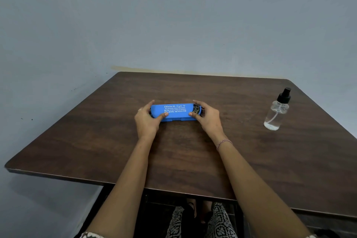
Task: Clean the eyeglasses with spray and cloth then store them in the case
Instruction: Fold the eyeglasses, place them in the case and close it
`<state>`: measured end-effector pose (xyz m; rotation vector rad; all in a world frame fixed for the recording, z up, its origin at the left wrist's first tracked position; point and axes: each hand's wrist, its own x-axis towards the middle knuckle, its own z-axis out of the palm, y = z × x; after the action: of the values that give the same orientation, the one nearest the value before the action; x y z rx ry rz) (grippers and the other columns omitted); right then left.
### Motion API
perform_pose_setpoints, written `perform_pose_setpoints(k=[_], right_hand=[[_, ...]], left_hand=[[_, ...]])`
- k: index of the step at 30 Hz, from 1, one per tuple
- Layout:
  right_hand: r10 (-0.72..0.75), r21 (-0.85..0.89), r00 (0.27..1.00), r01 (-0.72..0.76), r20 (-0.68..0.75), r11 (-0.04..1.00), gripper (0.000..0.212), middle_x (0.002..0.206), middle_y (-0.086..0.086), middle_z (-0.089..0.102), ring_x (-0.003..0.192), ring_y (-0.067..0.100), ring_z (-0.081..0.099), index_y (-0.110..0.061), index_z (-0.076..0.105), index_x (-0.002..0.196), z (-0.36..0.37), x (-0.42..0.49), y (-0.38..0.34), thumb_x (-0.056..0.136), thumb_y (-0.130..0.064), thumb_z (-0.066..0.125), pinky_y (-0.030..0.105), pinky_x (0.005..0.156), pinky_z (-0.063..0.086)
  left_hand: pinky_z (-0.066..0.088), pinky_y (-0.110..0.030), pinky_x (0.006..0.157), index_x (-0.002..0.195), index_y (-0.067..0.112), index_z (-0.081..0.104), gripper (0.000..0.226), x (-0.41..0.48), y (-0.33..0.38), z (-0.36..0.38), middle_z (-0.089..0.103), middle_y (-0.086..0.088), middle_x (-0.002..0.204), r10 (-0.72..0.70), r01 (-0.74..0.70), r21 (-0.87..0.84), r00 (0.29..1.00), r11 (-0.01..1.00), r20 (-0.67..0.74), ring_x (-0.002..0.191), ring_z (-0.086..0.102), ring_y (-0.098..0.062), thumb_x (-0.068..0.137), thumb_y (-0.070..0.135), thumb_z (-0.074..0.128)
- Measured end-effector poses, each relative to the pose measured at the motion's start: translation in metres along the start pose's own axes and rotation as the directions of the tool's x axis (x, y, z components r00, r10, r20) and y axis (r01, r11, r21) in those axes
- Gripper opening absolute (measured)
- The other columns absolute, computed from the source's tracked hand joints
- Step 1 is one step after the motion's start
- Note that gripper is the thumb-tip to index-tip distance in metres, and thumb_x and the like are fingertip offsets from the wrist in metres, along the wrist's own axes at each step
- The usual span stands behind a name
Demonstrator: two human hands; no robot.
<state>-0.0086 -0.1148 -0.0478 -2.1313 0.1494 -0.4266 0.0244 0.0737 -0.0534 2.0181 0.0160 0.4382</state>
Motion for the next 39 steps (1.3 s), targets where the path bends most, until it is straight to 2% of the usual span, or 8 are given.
perform_pose_setpoints(k=[7,18,24,26,29,32,35,39], right_hand=[[0.091,0.073,0.990,-0.084,-0.105,0.994,0.043,0.127,0.008,0.059,0.115,0.017,0.056,-0.017,0.059,0.126,-0.023,0.000,0.002,0.084,-0.016,0.069,0.027,0.099,0.043],[0.204,0.068,0.963,-0.195,-0.177,0.978,0.039,0.131,0.007,0.056,0.120,0.017,0.051,-0.018,0.058,0.127,-0.042,-0.001,0.014,0.088,-0.016,0.064,0.030,0.103,0.041],[0.003,0.004,0.943,-0.002,-0.333,1.000,0.039,0.129,0.004,0.056,0.117,0.015,0.052,-0.013,0.055,0.128,-0.059,-0.013,0.005,0.092,-0.027,0.059,0.023,0.096,0.039],[-0.138,-0.039,0.884,0.135,-0.446,0.990,0.031,0.120,0.001,0.060,0.102,0.010,0.056,-0.014,0.059,0.122,-0.077,-0.024,-0.004,0.094,-0.025,0.055,0.022,0.089,0.045],[-0.325,-0.146,0.708,0.304,-0.627,0.942,0.024,0.104,-0.006,0.054,0.089,0.010,0.053,-0.015,0.061,0.117,-0.110,-0.042,-0.008,0.096,-0.016,0.049,0.017,0.076,0.045],[-0.330,-0.251,0.551,0.216,-0.766,0.944,0.029,0.108,0.005,0.049,0.101,0.020,0.043,-0.012,0.056,0.121,-0.142,-0.051,0.010,0.094,-0.009,0.046,0.021,0.084,0.036],[-0.095,-0.159,0.629,-0.046,-0.772,0.986,0.042,0.124,0.019,0.042,0.114,0.032,0.037,-0.004,0.044,0.134,-0.164,-0.050,0.039,0.092,-0.004,0.049,0.023,0.093,0.028],[0.174,-0.083,0.852,-0.245,-0.494,0.966,0.049,0.132,0.018,0.048,0.123,0.031,0.045,-0.007,0.040,0.140,-0.174,-0.046,0.069,0.093,-0.008,0.053,0.033,0.099,0.035]], left_hand=[[0.049,-0.026,0.094,0.126,0.007,0.058,0.058,-0.007,0.019,0.010,0.062,-0.012,0.126,-0.054,0.063,-0.189,0.997,0.980,0.051,0.110,0.062,-0.018,0.072,0.011,0.079],[0.047,-0.022,0.094,0.127,0.010,0.058,0.055,-0.008,0.031,0.037,0.063,-0.008,0.126,-0.089,0.108,-0.135,0.986,0.985,0.142,0.110,0.061,-0.016,0.076,0.014,0.077],[0.036,-0.028,0.108,0.139,0.021,0.046,0.057,-0.023,0.059,0.040,0.048,-0.001,0.142,0.048,-0.052,-0.104,0.998,0.993,-0.040,0.132,0.044,-0.015,0.086,0.023,0.067],[0.030,-0.020,0.107,0.139,0.021,0.046,0.053,-0.034,0.079,0.051,0.046,0.000,0.144,0.119,-0.125,-0.164,0.992,0.979,-0.044,0.133,0.041,-0.013,0.088,0.024,0.063],[0.025,-0.013,0.103,0.136,0.016,0.049,0.047,-0.061,0.113,0.081,0.046,-0.003,0.144,0.214,-0.199,-0.258,0.976,0.946,0.033,0.134,0.040,-0.013,0.091,0.020,0.060],[0.032,-0.024,0.109,0.135,0.013,0.050,0.045,-0.093,0.140,0.117,0.051,-0.006,0.140,0.275,-0.216,-0.320,0.949,0.923,0.153,0.131,0.045,-0.017,0.091,0.018,0.060],[0.044,-0.034,0.100,0.132,0.012,0.054,0.044,-0.117,0.155,0.152,0.062,-0.011,0.126,0.259,-0.159,-0.337,0.926,0.928,0.274,0.114,0.059,-0.024,0.089,0.016,0.061],[0.050,-0.030,0.092,0.130,0.008,0.055,0.044,-0.135,0.164,0.185,0.067,-0.014,0.117,0.188,-0.021,-0.356,0.878,0.934,0.440,0.104,0.065,-0.021,0.086,0.011,0.064]])
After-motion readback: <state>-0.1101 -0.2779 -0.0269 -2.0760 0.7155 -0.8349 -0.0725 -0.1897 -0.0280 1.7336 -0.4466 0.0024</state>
